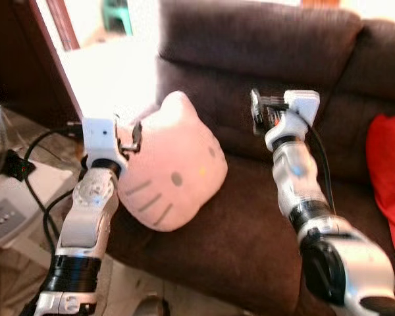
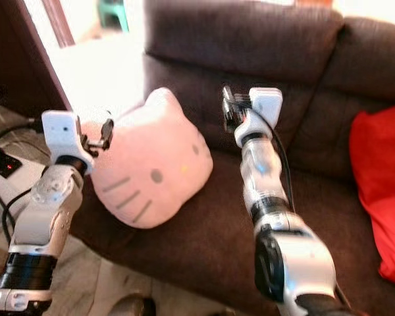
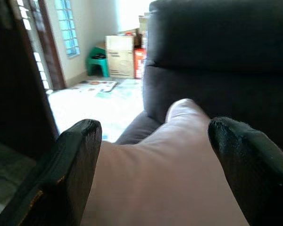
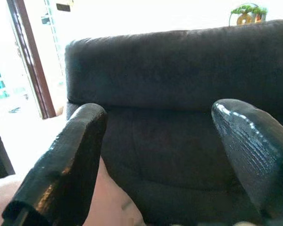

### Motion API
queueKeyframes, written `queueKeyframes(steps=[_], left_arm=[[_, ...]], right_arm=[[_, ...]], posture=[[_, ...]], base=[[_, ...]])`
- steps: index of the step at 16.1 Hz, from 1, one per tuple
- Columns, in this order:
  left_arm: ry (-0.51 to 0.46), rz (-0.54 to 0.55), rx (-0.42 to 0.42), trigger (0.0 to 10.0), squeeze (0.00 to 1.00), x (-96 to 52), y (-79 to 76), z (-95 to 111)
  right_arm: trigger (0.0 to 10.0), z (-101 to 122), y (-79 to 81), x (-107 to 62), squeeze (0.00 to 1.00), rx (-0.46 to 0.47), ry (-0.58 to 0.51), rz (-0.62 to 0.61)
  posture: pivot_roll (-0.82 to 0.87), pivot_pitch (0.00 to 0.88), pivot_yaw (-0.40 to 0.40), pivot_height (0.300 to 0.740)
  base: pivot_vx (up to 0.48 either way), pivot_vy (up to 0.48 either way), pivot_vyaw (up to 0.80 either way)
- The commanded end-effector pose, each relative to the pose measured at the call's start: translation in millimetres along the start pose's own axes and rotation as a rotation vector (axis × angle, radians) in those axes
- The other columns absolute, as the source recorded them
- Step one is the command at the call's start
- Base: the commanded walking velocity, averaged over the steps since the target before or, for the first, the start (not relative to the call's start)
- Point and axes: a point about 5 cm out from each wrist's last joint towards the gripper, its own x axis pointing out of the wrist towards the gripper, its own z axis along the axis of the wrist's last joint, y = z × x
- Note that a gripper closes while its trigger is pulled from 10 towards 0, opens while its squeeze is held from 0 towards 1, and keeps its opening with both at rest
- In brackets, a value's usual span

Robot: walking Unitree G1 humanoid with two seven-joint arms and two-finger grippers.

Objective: Move the pillow to the sofa from floor

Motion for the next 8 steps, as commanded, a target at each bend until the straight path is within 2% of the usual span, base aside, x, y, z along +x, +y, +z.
queueKeyframes(steps=[1,4,6,8], left_arm=[[0.024,0.015,0.025,10.0,0.00,-2.8,6.9,-15],[0.095,0.038,0.040,10.0,0.00,-8.9,18.4,-44],[0.180,0.067,0.048,10.0,0.00,-18.2,29.4,-68],[0.250,0.070,0.057,10.0,0.00,-27.7,34.5,-90]], right_arm=[[10.0,-6,-6.7,-7.1,0.00,-0.043,0.004,-0.007],[10.0,-28,-25.9,-27.0,0.00,-0.070,0.074,-0.064],[10.0,-44,-44.6,-41.7,0.00,-0.113,0.147,-0.123],[10.0,-59,-53.1,-54.1,0.00,-0.145,0.225,-0.151]], posture=[[0.20,0.000,-0.037,0.704],[0.19,0.000,-0.034,0.704],[0.18,0.000,-0.033,0.704],[0.18,0.000,-0.034,0.704]], base=[[0.000,0.000,0.00],[0.000,0.000,0.00],[0.000,0.000,0.00],[0.000,0.000,0.00]])
